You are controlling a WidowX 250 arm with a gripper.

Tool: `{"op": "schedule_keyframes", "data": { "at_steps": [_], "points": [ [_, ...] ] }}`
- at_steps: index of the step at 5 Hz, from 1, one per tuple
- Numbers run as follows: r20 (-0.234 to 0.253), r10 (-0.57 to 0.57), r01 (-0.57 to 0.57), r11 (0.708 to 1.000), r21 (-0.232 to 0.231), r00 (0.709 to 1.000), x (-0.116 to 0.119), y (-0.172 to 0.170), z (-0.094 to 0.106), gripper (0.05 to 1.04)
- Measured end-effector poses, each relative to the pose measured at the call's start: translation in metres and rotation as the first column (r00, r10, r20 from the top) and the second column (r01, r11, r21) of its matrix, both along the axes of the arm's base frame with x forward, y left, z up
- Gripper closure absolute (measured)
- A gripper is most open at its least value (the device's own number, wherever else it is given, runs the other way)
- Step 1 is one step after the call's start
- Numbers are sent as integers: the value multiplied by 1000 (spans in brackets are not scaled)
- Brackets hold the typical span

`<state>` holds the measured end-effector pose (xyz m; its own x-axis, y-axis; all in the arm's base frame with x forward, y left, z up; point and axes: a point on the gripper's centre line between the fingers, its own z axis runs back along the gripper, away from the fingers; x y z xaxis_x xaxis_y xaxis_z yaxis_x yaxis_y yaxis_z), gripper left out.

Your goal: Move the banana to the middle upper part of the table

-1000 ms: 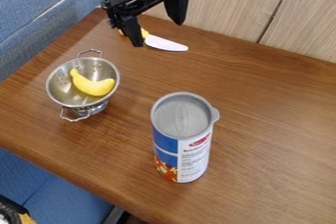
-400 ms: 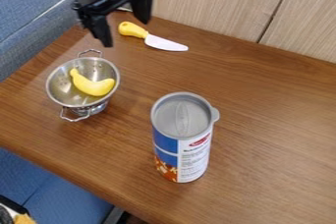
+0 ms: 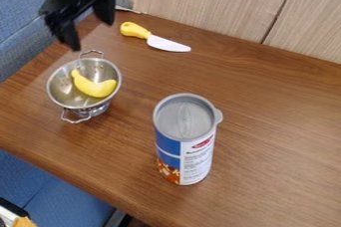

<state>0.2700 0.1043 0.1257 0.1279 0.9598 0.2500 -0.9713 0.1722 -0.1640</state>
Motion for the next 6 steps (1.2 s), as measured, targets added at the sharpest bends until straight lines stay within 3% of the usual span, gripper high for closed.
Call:
{"op": "schedule_keyframes", "data": {
  "at_steps": [2,3,4,6],
  "points": [
    [-79,6,-6,1000,-2,997,-15,12,-34,83],
    [-90,-7,8,1000,11,996,-15,14,-42,83],
    [-124,-18,15,1000,-22,992,-15,17,-64,83],
    [-124,-44,40,999,-34,991,-12,17,-70,135]
  ]
}}
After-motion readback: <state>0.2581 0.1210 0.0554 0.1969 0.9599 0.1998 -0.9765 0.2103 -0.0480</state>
